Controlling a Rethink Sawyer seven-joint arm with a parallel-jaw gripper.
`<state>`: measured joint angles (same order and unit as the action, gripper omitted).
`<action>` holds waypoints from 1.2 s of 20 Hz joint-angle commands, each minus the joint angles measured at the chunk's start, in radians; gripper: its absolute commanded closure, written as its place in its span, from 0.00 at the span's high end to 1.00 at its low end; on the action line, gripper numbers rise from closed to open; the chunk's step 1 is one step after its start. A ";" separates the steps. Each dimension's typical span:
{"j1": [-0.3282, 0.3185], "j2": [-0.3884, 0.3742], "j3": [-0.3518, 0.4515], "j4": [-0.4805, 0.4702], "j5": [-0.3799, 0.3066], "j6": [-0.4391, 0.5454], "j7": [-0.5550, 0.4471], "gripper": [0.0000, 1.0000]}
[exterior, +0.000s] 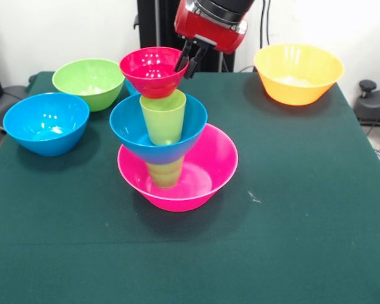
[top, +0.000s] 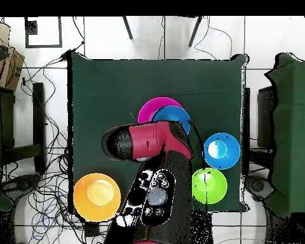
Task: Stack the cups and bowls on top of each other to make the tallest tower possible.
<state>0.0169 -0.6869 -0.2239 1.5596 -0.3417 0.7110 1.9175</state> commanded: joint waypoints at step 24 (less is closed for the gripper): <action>0.025 0.016 0.099 -0.050 -0.043 0.089 -0.068 0.00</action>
<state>0.0248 -0.6867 -0.2204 1.5164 -0.3417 0.7153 1.9175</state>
